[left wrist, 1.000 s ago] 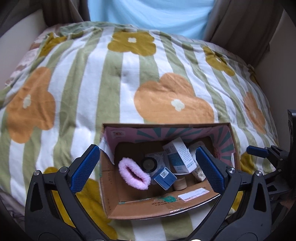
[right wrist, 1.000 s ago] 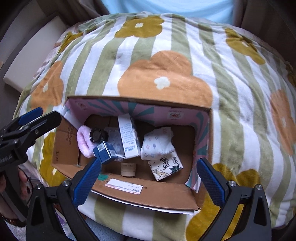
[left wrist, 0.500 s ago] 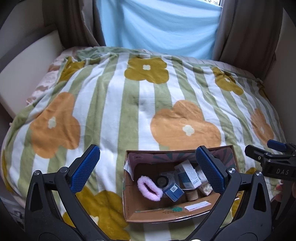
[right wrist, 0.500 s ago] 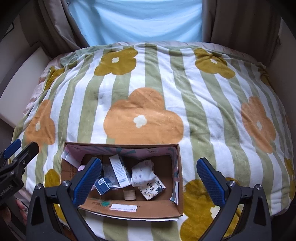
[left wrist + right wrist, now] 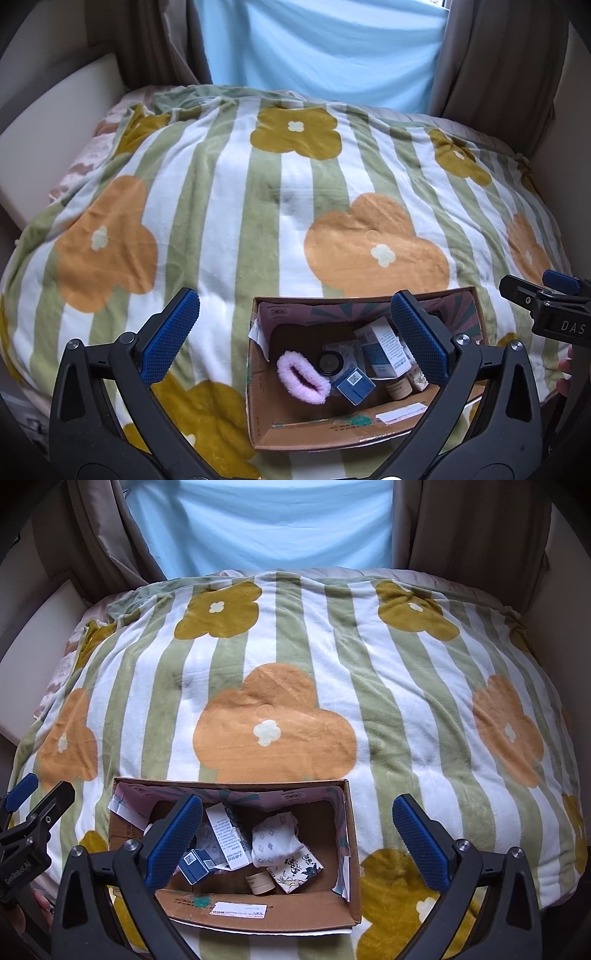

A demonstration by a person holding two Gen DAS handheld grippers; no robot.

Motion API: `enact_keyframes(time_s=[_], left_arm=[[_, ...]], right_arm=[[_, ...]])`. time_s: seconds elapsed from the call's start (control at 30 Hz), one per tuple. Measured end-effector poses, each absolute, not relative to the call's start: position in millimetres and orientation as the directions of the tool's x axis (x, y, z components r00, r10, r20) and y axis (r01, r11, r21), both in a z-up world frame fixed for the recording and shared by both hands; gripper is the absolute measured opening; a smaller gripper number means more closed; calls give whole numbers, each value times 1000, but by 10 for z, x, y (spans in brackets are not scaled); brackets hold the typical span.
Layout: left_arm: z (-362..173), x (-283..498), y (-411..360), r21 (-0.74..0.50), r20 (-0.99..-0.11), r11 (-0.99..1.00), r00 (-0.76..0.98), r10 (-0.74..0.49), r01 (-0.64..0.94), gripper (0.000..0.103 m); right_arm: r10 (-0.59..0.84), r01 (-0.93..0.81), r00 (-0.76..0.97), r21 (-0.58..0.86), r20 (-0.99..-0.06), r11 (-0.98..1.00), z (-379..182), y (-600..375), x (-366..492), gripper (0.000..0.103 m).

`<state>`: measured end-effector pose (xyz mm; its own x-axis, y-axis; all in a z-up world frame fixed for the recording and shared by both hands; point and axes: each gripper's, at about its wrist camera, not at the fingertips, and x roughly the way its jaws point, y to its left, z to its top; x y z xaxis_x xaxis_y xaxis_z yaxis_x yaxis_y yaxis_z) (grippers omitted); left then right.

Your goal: Organize objects

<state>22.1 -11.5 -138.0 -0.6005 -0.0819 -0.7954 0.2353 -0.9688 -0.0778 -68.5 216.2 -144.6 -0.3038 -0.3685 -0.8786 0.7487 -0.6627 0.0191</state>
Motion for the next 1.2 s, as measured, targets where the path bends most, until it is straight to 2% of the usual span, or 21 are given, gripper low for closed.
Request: enact_keyframes(time_s=[1.2], left_arm=[[-1478, 146, -171, -65, -814, -961, -572, -105, 270, 103]], right_arm=[[-371, 756, -305, 14, -877, -654, -1476, 2082, -653, 103]])
